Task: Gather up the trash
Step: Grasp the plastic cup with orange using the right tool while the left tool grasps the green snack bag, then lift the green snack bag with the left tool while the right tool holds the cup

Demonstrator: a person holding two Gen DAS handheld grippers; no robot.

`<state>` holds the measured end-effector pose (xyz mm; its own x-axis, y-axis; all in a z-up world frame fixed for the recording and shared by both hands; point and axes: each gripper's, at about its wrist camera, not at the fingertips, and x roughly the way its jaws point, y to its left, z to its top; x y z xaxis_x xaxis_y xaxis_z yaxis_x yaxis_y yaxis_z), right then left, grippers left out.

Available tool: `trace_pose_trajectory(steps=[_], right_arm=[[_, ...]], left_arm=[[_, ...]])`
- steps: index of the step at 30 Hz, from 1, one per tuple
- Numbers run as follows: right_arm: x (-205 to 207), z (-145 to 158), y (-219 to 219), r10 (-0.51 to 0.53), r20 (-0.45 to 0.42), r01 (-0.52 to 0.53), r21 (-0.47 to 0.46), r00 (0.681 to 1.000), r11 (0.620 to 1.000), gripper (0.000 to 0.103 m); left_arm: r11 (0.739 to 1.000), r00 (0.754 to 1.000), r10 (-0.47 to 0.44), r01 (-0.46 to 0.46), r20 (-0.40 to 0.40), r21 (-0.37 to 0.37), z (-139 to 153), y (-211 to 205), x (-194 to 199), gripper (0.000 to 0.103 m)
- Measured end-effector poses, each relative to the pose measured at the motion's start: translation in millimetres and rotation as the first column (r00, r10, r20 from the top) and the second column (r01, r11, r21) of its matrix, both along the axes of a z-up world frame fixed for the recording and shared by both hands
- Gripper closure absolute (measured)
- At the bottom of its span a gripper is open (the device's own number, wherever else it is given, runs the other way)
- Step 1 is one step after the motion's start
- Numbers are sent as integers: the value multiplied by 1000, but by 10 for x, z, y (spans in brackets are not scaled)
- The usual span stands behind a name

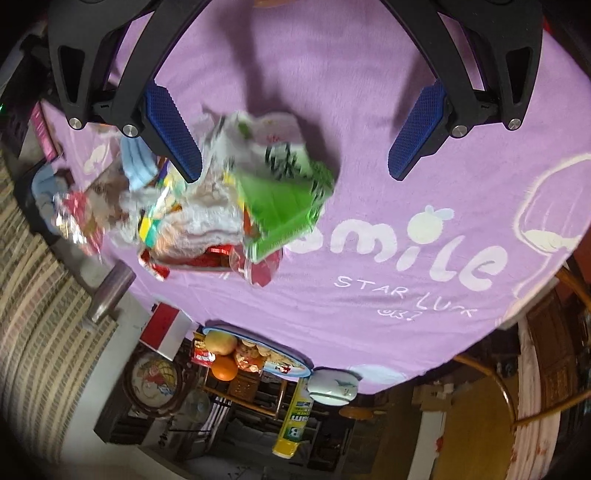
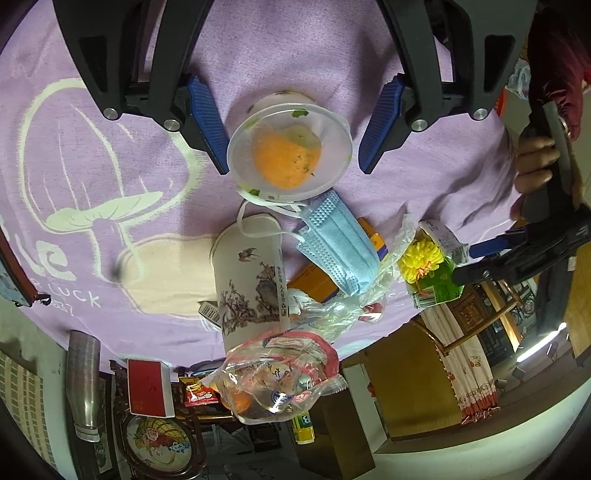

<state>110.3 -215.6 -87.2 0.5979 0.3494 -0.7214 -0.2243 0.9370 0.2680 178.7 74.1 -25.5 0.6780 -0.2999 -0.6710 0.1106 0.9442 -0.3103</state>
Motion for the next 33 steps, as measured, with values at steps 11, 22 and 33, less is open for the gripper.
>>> trace_pose_trajectory(steps=[11, 22, 33], right_arm=[[8, -5, -35, -2, 6, 2, 11, 1000, 1000, 45], [-26, 47, -111, -51, 35, 51, -6, 998, 999, 49], [-39, 40, -95, -47, 24, 48, -20, 999, 999, 49]], left_arm=[[985, 993, -89, 77, -73, -153, -145, -32, 294, 46], [986, 991, -119, 126, 64, -113, 247, -49, -65, 77], [997, 995, -79, 78, 63, 13, 93, -158, -164, 44]])
